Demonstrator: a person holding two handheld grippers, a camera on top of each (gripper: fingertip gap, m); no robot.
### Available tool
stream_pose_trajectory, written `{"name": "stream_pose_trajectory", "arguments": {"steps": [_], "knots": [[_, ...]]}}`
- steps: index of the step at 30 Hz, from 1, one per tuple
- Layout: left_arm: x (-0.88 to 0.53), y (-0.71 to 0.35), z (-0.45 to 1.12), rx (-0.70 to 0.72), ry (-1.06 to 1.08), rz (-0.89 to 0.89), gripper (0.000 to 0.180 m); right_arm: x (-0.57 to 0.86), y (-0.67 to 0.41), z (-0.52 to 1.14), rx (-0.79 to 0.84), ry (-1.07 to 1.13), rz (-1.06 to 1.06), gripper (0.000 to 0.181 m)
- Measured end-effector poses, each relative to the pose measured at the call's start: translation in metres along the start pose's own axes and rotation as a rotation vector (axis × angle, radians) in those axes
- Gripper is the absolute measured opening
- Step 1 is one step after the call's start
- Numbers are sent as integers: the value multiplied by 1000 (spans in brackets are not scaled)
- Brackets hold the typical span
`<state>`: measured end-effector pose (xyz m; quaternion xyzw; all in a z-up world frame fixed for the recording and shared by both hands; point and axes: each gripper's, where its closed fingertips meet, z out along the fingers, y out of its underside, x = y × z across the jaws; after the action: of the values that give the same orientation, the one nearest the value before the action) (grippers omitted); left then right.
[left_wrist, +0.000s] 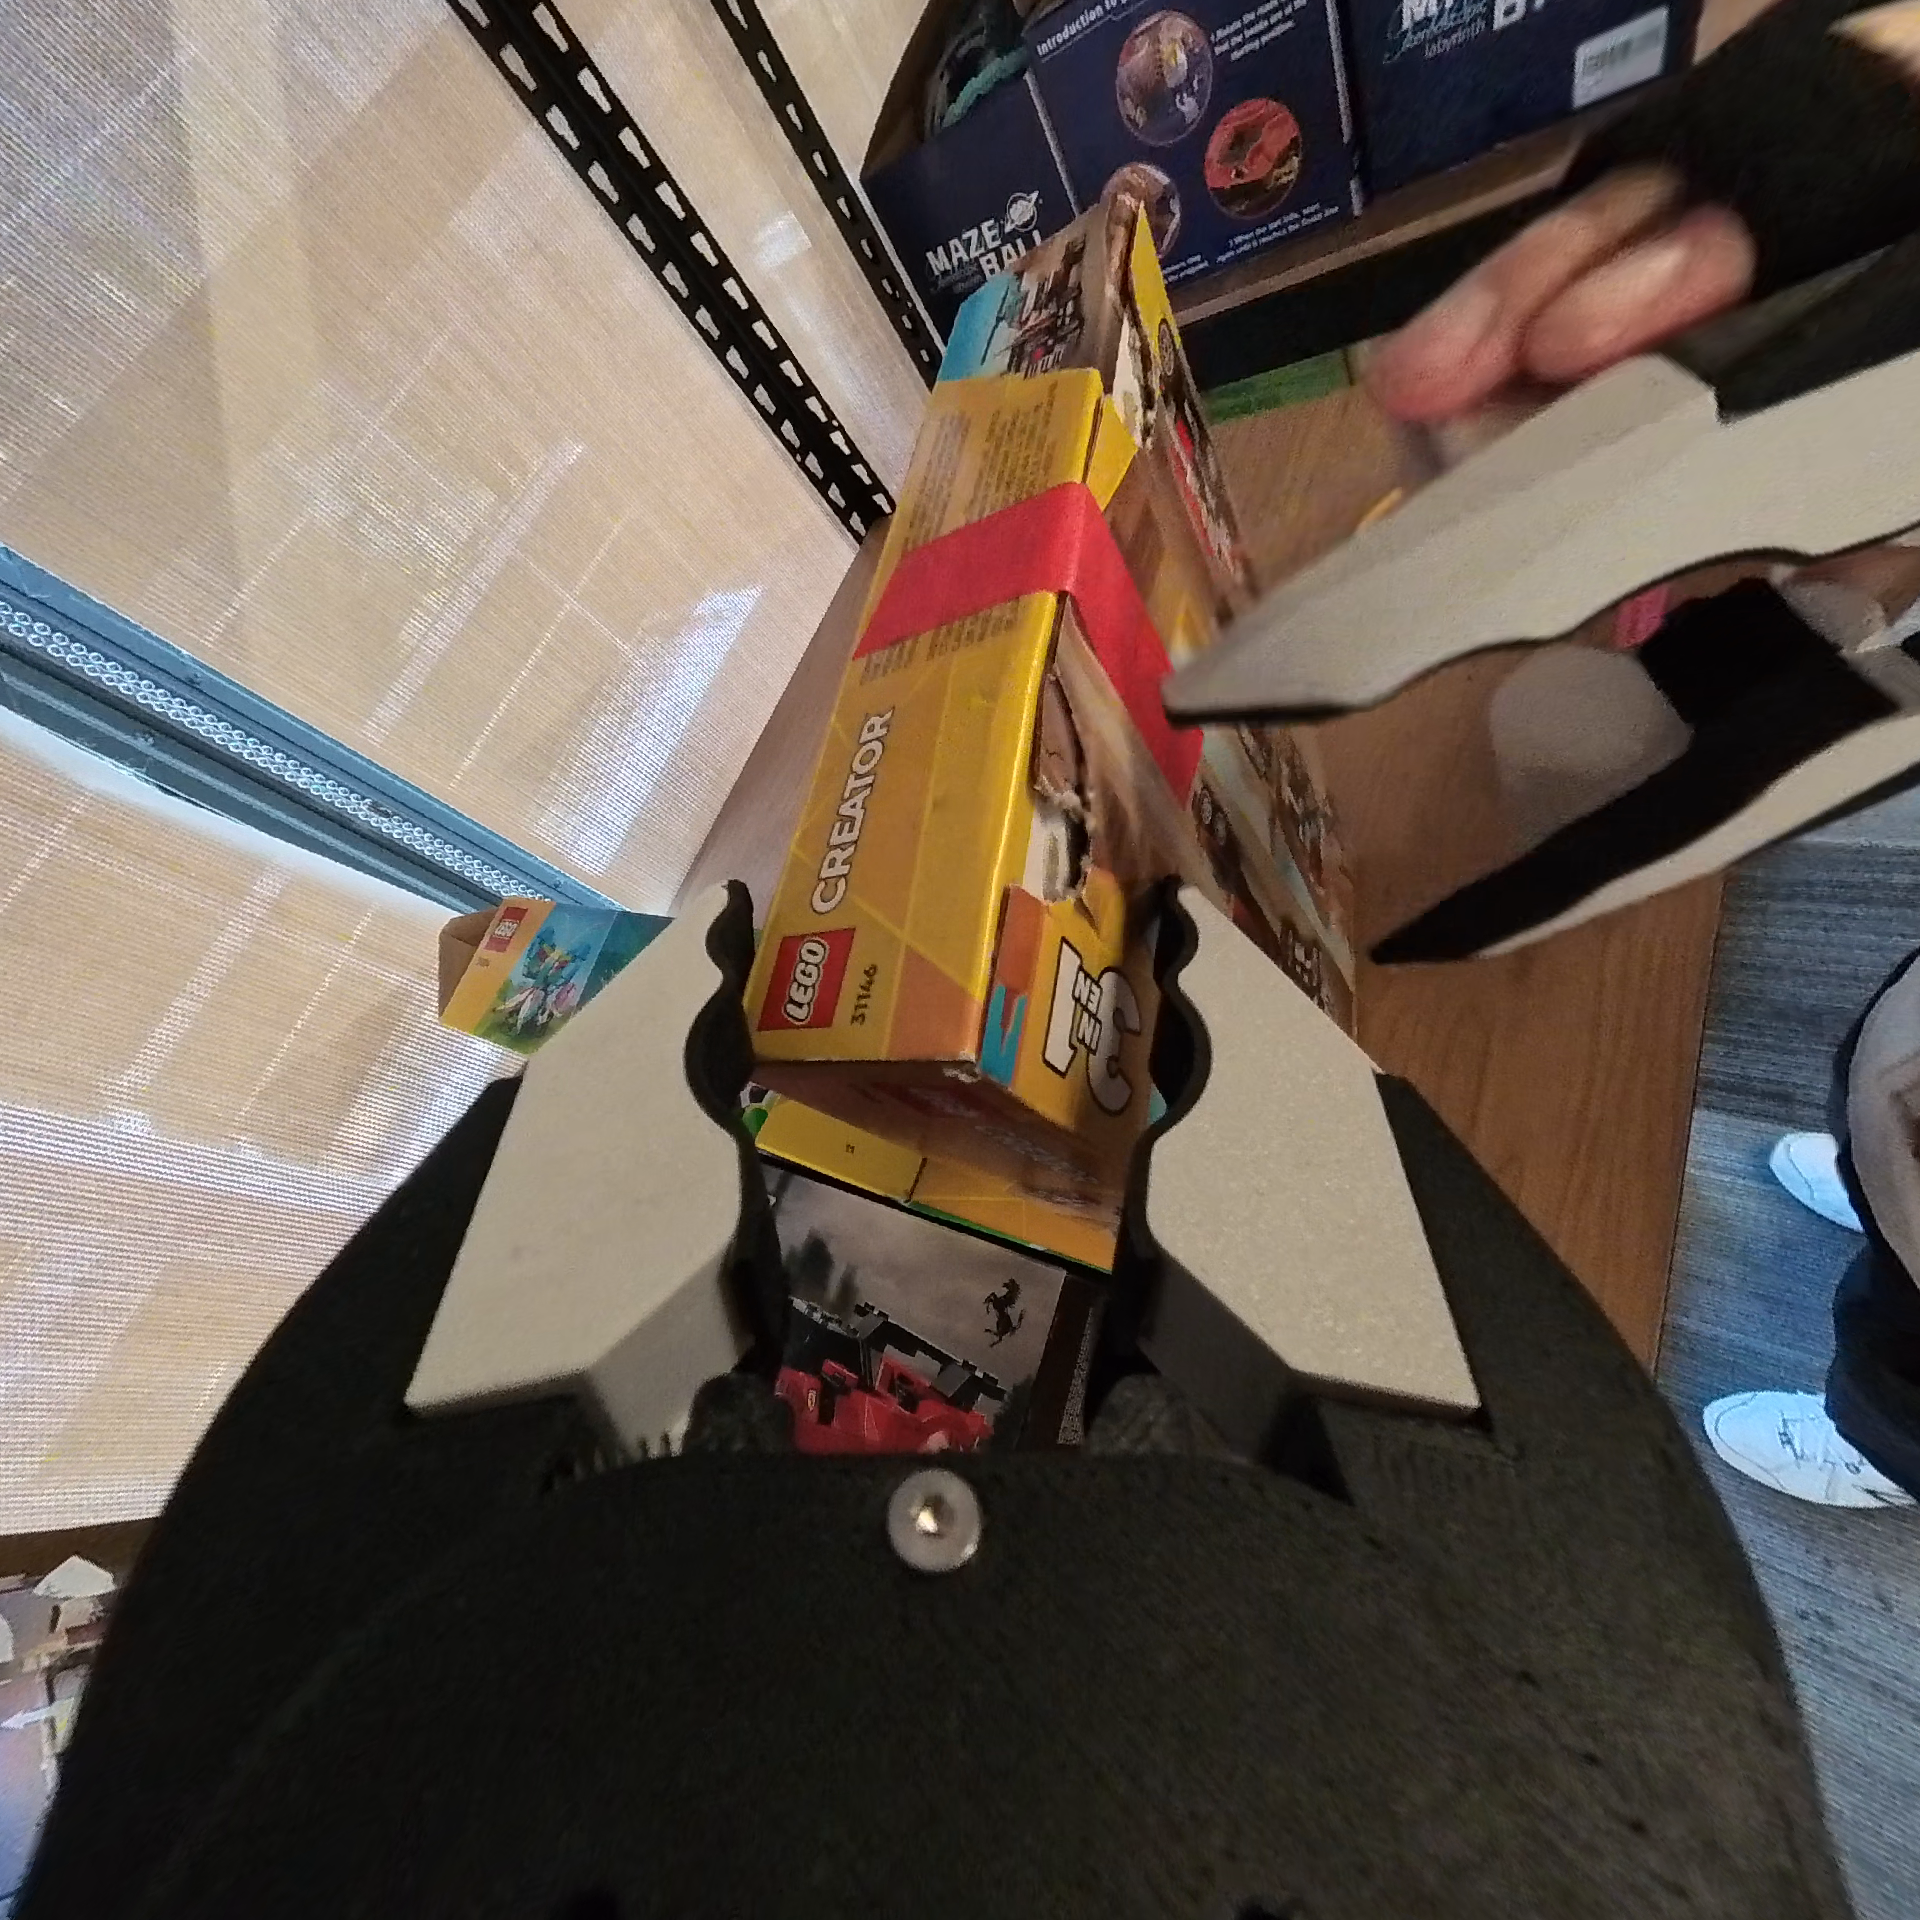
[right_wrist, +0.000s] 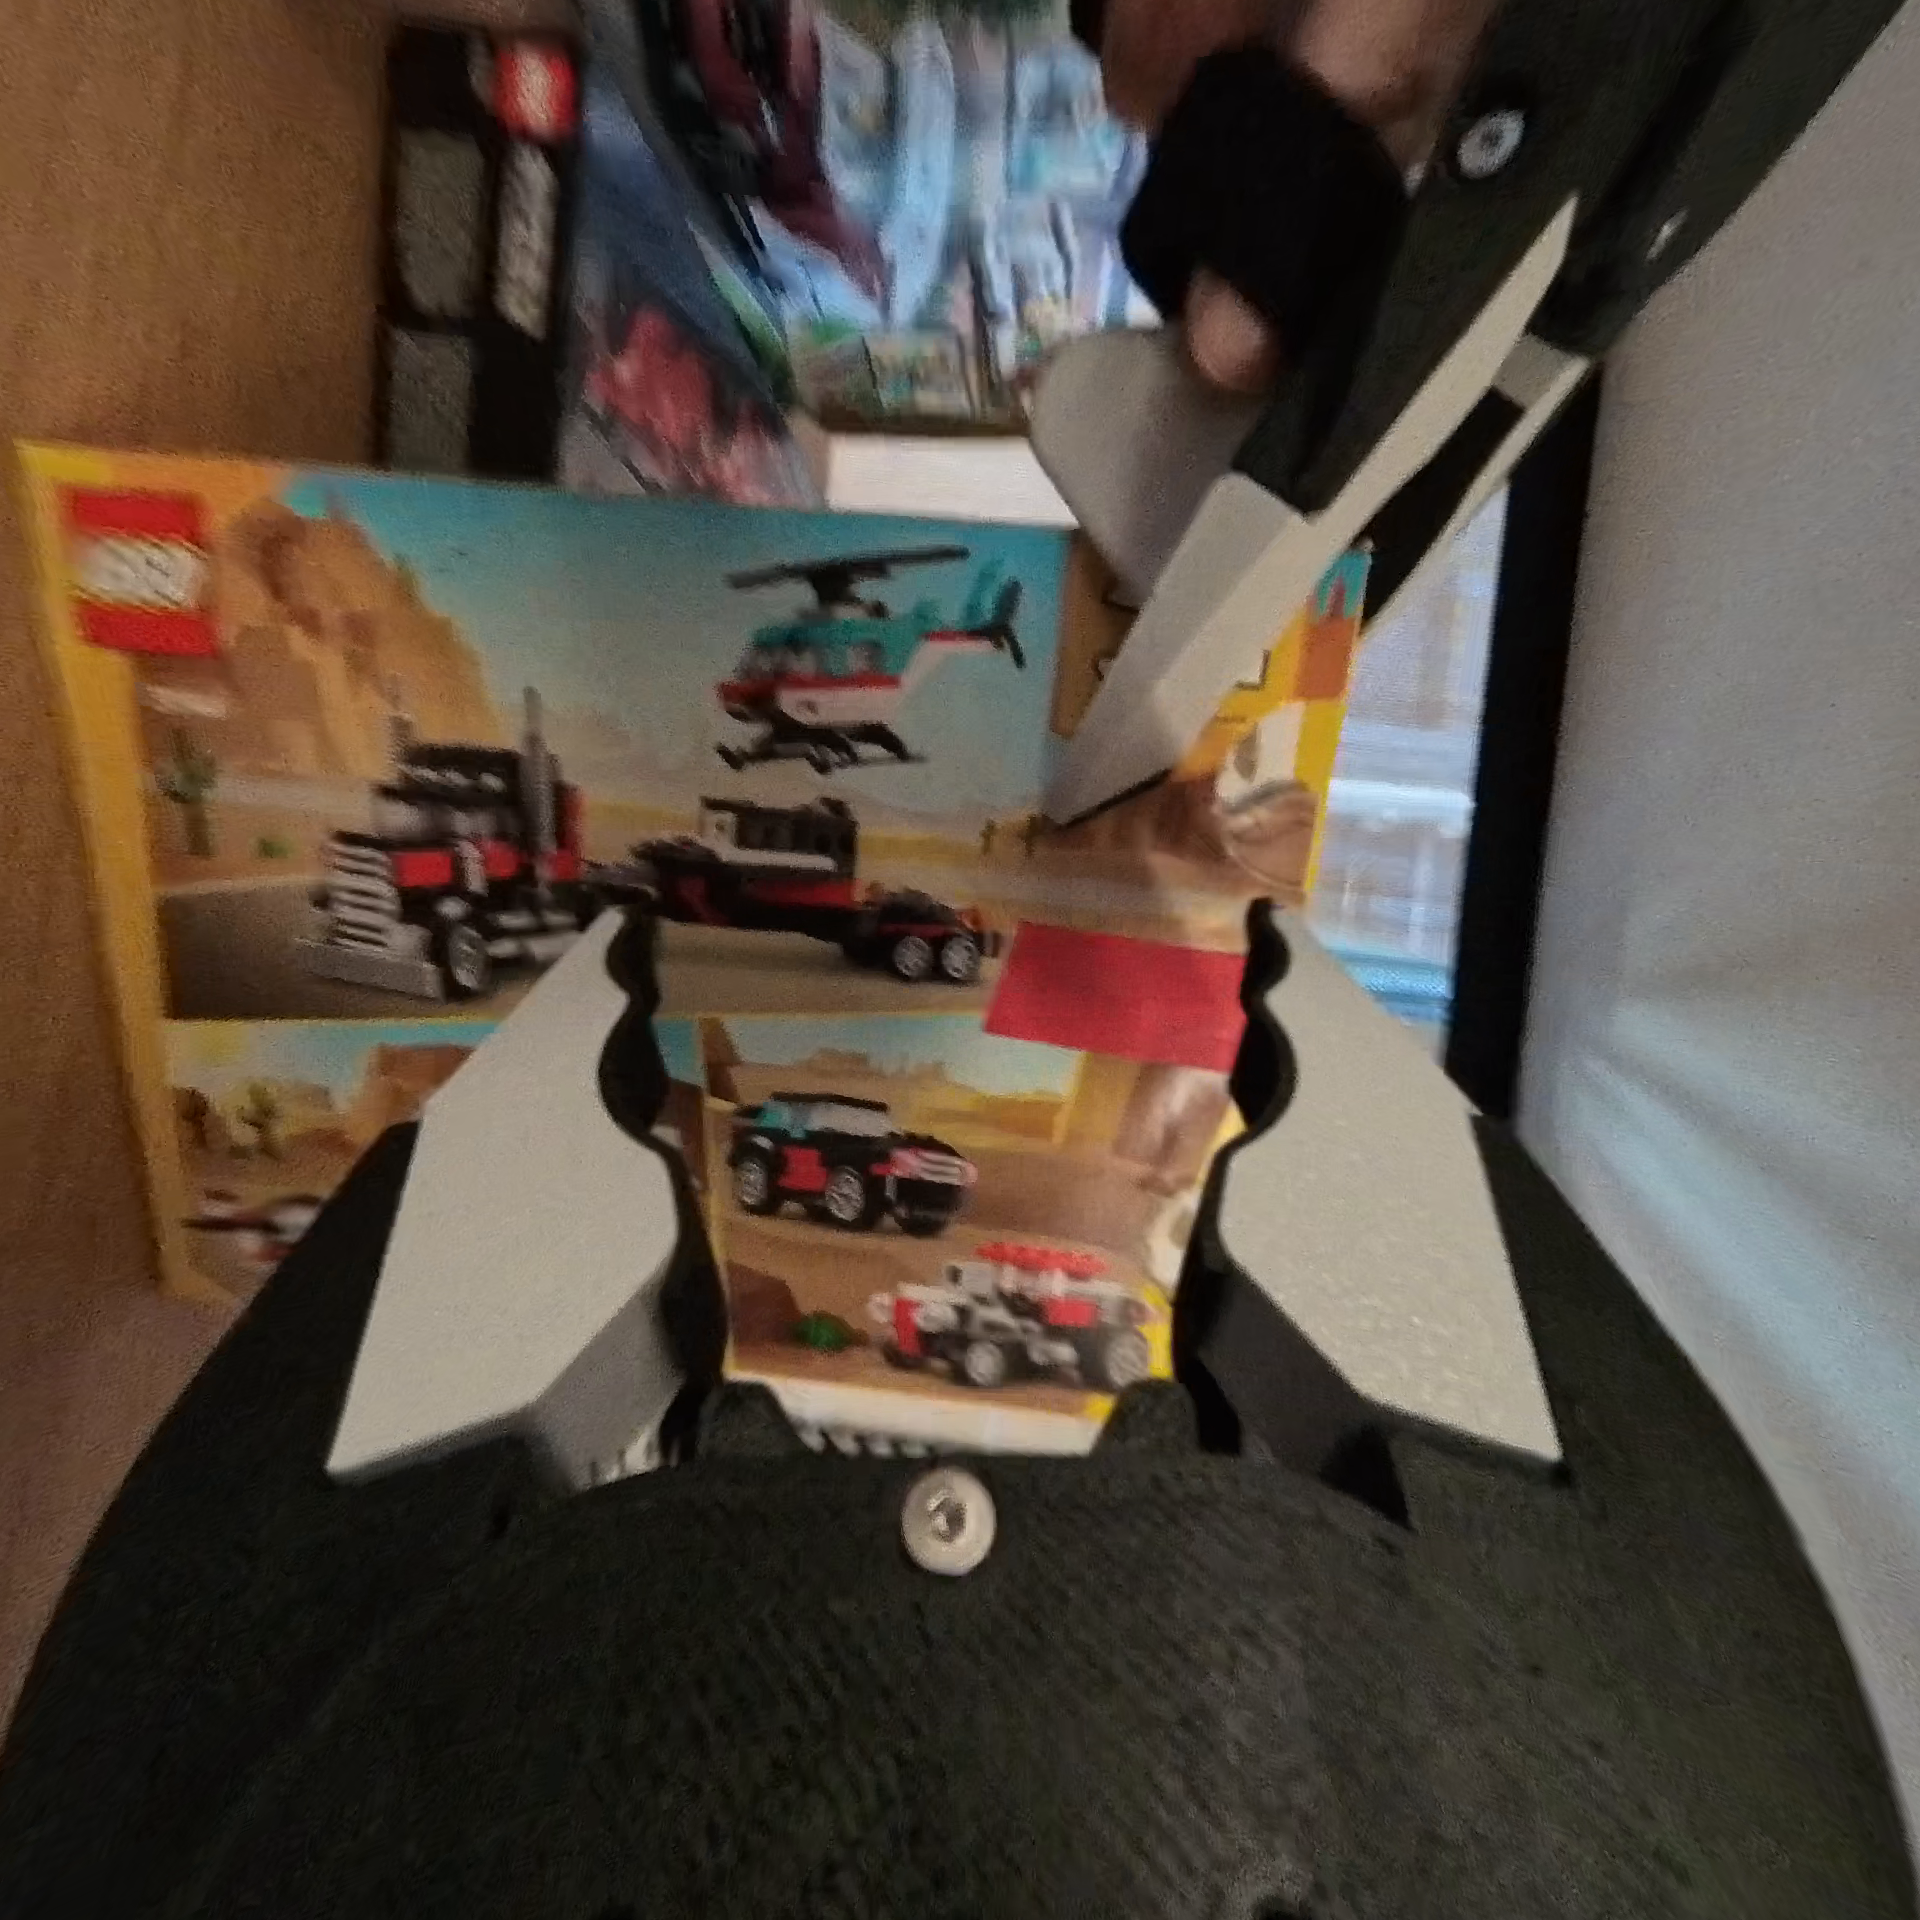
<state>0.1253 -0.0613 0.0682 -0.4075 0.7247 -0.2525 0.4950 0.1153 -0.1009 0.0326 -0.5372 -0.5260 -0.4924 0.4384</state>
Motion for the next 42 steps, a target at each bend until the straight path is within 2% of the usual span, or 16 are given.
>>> {"name": "stream_pose_trajectory", "arguments": {"steps": [3, 7, 9, 16, 19, 22, 30, 35, 42], "knots": [[0, 0, 0, 5, -1, 1, 77, -9, -16, -12, 177, -196, 216, 87], [-1, 0, 1, -1, 5, -4, 77, 17, -28, -51, 447, -709, 574, 0], [0, 0, 1, -3, 5, -5, 77, 41, -15, -48, 402, -802, 628, 0], [0, 1, 0, -12, -2, -1, 77, 35, 19, -4, -83, -933, 515, 0], [-1, 1, 0, -20, -4, -6, 75, 35, 15, -2, -175, -1050, 606, 0], [-2, 2, 0, -25, -10, -8, 74, 35, 16, 1, -245, -1016, 593, 0], [-2, 1, -1, -2, 0, -3, 73, 34, 19, 0, -215, -1023, 558, 0], [-2, 1, -1, -3, 0, 0, 73, 32, 29, -5, -161, -1074, 642, 0], [-3, 1, -1, 13, -10, 5, 73, -14, 29, 3, -208, -1011, 468, 0]]}}
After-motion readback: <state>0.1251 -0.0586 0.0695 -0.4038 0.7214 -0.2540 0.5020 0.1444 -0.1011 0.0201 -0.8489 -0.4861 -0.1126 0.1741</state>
